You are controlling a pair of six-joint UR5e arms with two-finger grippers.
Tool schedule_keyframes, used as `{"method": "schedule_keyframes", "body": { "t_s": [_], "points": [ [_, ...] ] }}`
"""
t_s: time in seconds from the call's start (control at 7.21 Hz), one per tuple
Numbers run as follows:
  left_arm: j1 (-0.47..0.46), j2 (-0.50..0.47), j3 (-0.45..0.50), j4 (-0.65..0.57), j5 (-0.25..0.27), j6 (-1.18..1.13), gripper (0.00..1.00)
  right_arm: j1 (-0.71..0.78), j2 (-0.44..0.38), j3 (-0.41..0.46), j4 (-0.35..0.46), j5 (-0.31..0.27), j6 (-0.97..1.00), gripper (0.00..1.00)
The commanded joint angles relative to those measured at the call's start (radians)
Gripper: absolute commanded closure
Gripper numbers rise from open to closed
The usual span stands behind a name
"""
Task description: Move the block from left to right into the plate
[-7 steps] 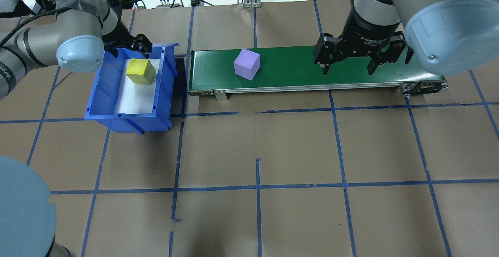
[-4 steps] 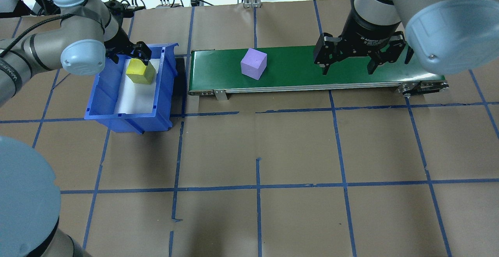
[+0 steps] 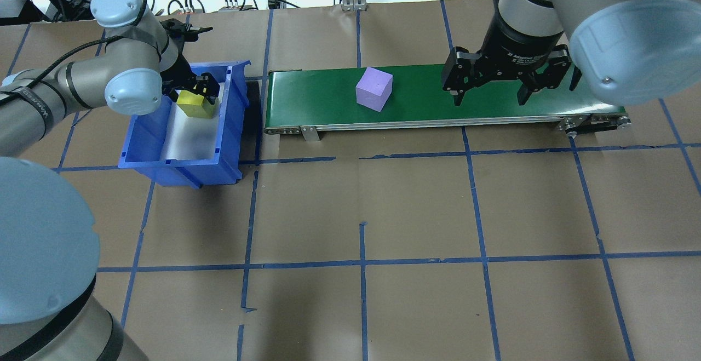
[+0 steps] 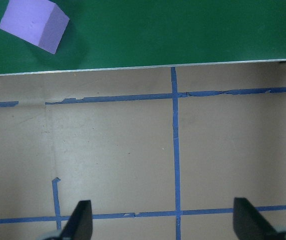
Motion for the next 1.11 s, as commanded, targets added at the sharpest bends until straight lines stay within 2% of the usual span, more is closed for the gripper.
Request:
{"method": "schedule_keyframes", "body": {
  "t_s": [0.0, 0.28, 0.42, 0.55, 0.97],
  "points": [
    [0.000, -0.012, -0.008, 0.049, -0.004, 0.008, 0.71, 0.002, -0.001, 0.003, 0.001, -0.002, 0.001, 0.00],
    [-0.005, 0.105, 0.005, -0.006, -0.002, 0.013, 0.72, 0.002, -0.001, 0.005, 0.000, -0.002, -0.001, 0.00],
    [-0.020, 0.203, 0.007, -0.067, -0.051, 0.007, 0.72, 0.001, -0.001, 0.005, 0.000, -0.003, 0.001, 0.00],
    [-0.055, 0.274, 0.008, -0.080, -0.132, -0.004, 0.72, 0.002, -0.001, 0.005, 0.000, -0.002, -0.001, 0.00],
    [-0.245, 0.273, -0.013, -0.068, -0.139, -0.112, 0.72, 0.002, -0.001, 0.005, 0.000, 0.003, -0.001, 0.00]
  ]
}}
